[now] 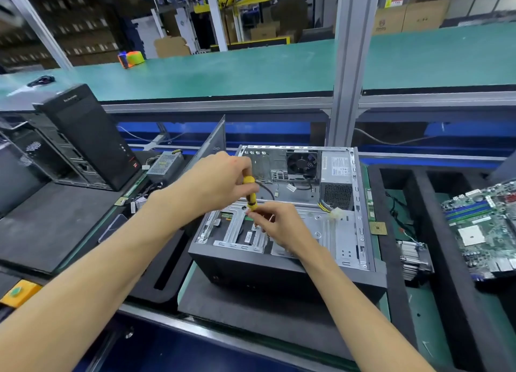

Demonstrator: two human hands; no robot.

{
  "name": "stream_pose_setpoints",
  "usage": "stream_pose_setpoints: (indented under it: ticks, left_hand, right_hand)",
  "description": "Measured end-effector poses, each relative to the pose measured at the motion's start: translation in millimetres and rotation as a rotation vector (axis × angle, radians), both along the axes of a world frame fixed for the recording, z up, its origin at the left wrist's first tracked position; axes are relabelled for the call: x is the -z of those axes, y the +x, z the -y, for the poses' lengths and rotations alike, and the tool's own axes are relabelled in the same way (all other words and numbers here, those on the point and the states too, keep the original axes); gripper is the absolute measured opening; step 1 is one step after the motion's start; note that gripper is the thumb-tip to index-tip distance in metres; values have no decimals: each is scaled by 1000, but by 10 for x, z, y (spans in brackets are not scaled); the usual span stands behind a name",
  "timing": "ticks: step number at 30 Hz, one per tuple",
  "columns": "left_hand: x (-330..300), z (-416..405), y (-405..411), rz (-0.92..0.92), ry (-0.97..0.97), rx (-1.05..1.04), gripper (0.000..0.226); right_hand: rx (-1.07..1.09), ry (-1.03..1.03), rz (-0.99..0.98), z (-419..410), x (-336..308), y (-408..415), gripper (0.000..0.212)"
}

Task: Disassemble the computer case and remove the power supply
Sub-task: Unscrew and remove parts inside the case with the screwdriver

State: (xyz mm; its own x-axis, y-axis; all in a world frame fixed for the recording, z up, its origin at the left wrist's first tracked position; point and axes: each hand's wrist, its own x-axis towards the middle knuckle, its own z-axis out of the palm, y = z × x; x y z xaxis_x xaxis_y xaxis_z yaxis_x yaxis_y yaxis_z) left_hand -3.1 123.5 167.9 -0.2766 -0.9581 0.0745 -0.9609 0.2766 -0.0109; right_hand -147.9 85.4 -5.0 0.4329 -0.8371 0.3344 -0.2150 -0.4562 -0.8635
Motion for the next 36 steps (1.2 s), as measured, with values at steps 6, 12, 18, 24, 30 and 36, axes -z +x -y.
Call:
stream_pose_setpoints:
  ticks: [6,12,18,24,30,36]
  left_hand:
    - [116,10,-36,162,-190,-175,56]
    - [-61,-57,139,-321,166,142,28]
    - [-84,27,130,-116,31,4,20]
    - [97,-8,26,106,-187,-128,52]
    - [-2,-83,163,-276,47,171,28]
    - [36,-56,79,-104,-117,24,33]
  right_hand:
    - [-12,-32,-34,-14,-24,-2,18]
    - [-8,-25,-27,10,-17,14,20]
    - [-10,-66,-97,19,-13,43,20]
    - [-15,-31,-119,15,-16,12,19]
    - [11,-16,-129,26,-17,24,19]
    - [10,-79,-83,3,-19,27,10]
